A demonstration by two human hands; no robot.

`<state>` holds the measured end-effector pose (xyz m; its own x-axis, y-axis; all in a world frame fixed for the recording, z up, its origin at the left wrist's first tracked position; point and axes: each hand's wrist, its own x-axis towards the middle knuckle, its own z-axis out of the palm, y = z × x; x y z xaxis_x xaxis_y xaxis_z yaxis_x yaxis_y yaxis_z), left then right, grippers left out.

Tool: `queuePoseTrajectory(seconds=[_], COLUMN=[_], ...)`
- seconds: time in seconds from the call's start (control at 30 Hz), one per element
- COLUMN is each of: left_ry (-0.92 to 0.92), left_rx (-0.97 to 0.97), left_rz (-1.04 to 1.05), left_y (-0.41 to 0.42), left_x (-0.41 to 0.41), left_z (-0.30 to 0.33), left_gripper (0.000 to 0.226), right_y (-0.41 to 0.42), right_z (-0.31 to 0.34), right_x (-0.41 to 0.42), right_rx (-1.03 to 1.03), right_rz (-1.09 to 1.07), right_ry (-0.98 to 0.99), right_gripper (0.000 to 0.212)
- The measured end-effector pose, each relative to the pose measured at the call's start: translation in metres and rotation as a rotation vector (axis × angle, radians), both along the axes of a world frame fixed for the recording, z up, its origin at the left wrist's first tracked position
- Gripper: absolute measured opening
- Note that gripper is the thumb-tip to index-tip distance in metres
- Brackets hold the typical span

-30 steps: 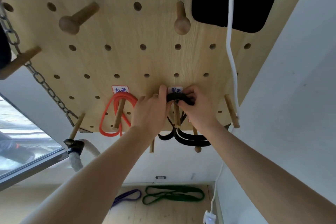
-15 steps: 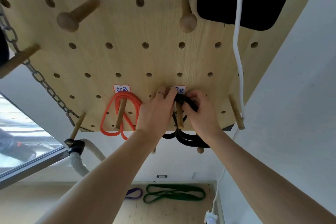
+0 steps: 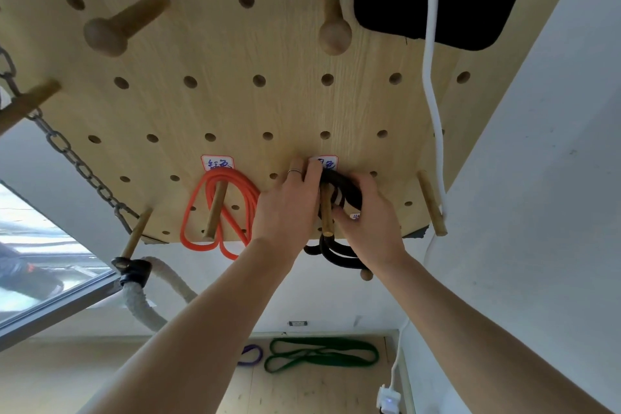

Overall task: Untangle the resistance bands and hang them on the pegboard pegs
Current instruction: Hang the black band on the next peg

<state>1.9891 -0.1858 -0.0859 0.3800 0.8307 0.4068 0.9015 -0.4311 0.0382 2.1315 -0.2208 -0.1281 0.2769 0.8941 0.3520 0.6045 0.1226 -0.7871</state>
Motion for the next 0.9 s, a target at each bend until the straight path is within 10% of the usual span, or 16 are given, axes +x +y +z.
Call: queuePoseTrajectory(seconds=[0.9], left_ry=[-0.354], left_rx=[-0.126], left_rz=[0.045], left_y=[0.001], left_x=[-0.013], left_z=[-0.011], left_gripper=[0.017], right_y=[0.000], right_z=[0.046], right_x=[0.012], right_rx=[-0.300], right_rz=[0.186], right_ry=[0.115], right_gripper=[0.045])
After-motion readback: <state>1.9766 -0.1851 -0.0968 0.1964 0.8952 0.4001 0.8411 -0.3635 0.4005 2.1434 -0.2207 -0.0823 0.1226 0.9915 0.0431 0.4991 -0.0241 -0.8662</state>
